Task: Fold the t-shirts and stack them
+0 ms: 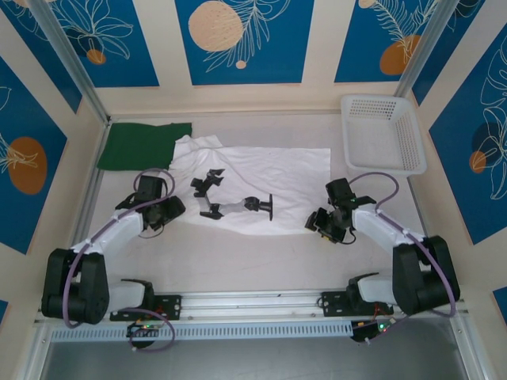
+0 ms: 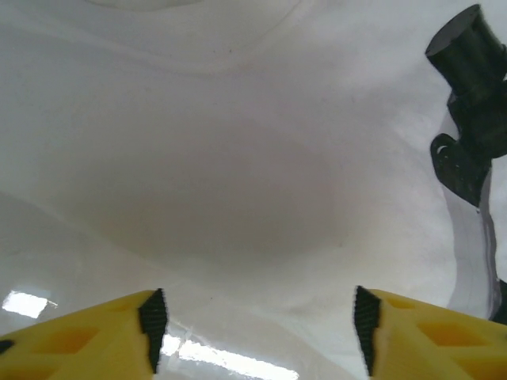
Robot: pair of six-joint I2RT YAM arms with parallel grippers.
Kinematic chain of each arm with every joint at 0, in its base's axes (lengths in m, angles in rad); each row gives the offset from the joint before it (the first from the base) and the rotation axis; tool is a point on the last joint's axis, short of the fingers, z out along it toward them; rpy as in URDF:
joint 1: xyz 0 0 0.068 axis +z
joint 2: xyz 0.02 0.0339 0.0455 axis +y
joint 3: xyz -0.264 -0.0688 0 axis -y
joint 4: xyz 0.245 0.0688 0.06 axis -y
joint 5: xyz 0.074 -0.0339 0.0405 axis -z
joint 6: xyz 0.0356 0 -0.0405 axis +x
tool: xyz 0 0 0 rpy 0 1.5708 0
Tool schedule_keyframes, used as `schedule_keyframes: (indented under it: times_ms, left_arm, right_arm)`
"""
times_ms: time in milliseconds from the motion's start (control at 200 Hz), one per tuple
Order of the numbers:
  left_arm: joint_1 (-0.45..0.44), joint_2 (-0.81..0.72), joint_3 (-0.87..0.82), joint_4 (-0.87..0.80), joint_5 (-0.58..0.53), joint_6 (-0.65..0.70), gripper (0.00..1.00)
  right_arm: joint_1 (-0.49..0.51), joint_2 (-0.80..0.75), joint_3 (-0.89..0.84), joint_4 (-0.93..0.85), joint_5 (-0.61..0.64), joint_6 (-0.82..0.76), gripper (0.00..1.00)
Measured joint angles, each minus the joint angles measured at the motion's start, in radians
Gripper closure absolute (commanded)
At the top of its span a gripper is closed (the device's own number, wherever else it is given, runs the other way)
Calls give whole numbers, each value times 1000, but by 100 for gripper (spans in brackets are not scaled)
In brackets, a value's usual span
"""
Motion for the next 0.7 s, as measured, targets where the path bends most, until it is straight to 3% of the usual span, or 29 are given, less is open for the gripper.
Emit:
schedule_keyframes:
  times_ms: [55,140,255,355,415,520,560,700]
  left_arm:
    - [4,21,0,13,4,0,42]
    - [5,37,0,28,2,-2,26]
    - [5,39,-3,46,0,-3,29]
    - [6,56,-5,66,0,2,48]
    - [7,80,-5,79,0,-2,68]
    - [8,117,-4,89,3,3,94]
    - [8,126,-2,87,3,-2,100]
    - [8,130,51,63,3,0,100]
  right_arm:
    - [0,33,8,14,-2,1,52]
    - [0,59,18,31,1,0,64]
    - [0,64,25,48,10,6,85]
    - [0,64,29,58,9,8,93]
    - [0,64,34,61,8,10,100]
    - [0,69,56,60,-6,9,100]
    - [0,70,71,56,-16,9,100]
    - [0,89,180,11,-51,7,100]
